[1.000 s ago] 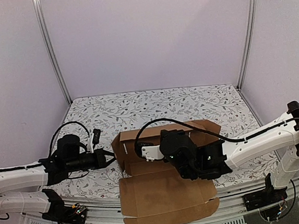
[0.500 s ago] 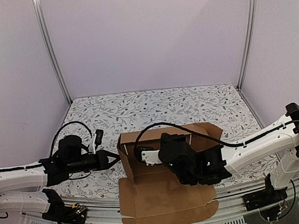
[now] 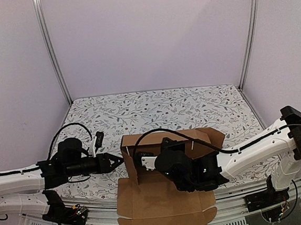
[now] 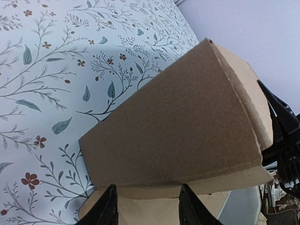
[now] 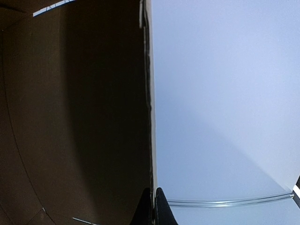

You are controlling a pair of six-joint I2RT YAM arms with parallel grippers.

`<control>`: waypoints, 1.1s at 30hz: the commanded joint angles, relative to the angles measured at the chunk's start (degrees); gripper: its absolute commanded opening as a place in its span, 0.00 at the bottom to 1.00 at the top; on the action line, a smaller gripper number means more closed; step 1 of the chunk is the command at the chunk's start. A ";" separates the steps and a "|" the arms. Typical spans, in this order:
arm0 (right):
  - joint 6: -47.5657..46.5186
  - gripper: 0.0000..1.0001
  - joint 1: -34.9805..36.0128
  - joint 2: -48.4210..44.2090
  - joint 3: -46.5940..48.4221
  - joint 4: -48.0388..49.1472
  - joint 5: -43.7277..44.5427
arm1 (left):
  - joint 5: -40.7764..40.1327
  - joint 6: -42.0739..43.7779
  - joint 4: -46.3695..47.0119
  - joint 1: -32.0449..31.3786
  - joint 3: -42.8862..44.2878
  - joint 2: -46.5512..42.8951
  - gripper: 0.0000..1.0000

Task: Fold the paper box

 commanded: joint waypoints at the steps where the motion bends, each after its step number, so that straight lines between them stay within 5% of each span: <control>1: 1.65 0.00 0.81 1.69 1.66 -1.04 0.33 | -1.34 1.55 -0.04 -2.09 -0.02 -0.01 0.44; 14: 4.97 0.00 1.16 2.07 3.59 -5.46 -0.06 | -8.78 9.11 4.23 -5.22 1.59 7.56 0.44; 20: 7.23 0.00 1.54 2.63 4.47 -8.26 0.29 | -12.86 9.93 6.16 -7.89 4.17 12.70 0.52; 33: 14.67 0.00 1.83 5.72 8.03 -15.85 1.39 | -36.32 9.20 6.26 -18.52 6.02 15.43 0.61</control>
